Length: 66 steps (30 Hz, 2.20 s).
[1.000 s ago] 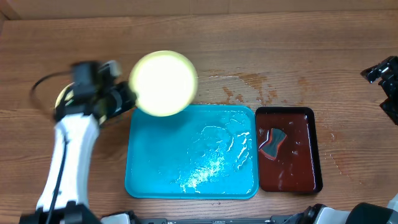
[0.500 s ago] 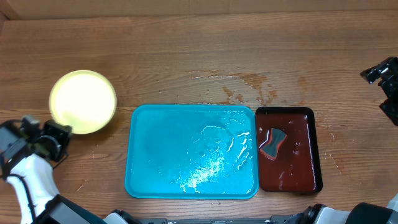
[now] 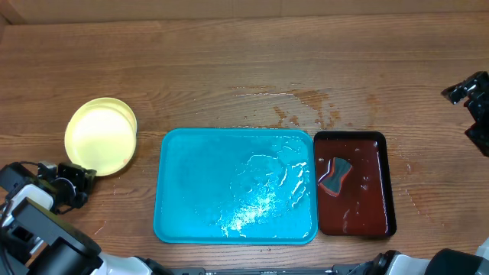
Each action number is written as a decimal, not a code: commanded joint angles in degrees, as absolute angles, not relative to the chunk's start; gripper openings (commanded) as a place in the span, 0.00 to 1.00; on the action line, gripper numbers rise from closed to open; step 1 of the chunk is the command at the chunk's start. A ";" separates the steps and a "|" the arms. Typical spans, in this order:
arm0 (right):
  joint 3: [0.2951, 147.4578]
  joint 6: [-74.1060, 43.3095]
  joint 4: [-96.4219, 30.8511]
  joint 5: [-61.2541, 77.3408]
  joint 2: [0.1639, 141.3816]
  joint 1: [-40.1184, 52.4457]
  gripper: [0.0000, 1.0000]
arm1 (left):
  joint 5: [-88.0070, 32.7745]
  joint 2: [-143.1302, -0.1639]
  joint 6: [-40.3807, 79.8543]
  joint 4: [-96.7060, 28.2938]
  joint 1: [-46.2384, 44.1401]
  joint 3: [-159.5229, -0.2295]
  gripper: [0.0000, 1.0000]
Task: Clean dirty plates on tray and stack at the side
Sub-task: 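Lower the yellow plate onto the plate stack and open the left gripper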
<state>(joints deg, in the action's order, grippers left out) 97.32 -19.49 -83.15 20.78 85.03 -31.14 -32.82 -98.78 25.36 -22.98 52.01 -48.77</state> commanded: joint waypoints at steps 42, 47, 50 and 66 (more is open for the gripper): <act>98.70 -19.20 -83.33 21.10 84.77 -31.24 1.00 | -20.36 -99.13 22.17 -33.12 45.76 -62.96 0.37; 98.70 -19.20 -83.33 21.10 84.77 -31.24 1.00 | -24.84 -99.13 19.94 -31.42 45.76 -62.96 0.52; 98.70 -19.20 -83.33 21.10 84.77 -31.24 1.00 | -32.34 -99.11 18.81 -29.15 45.69 -63.48 0.53; 98.78 -6.59 -77.32 21.78 82.02 -30.17 1.00 | -30.59 -86.39 2.44 -37.30 36.86 -74.04 1.00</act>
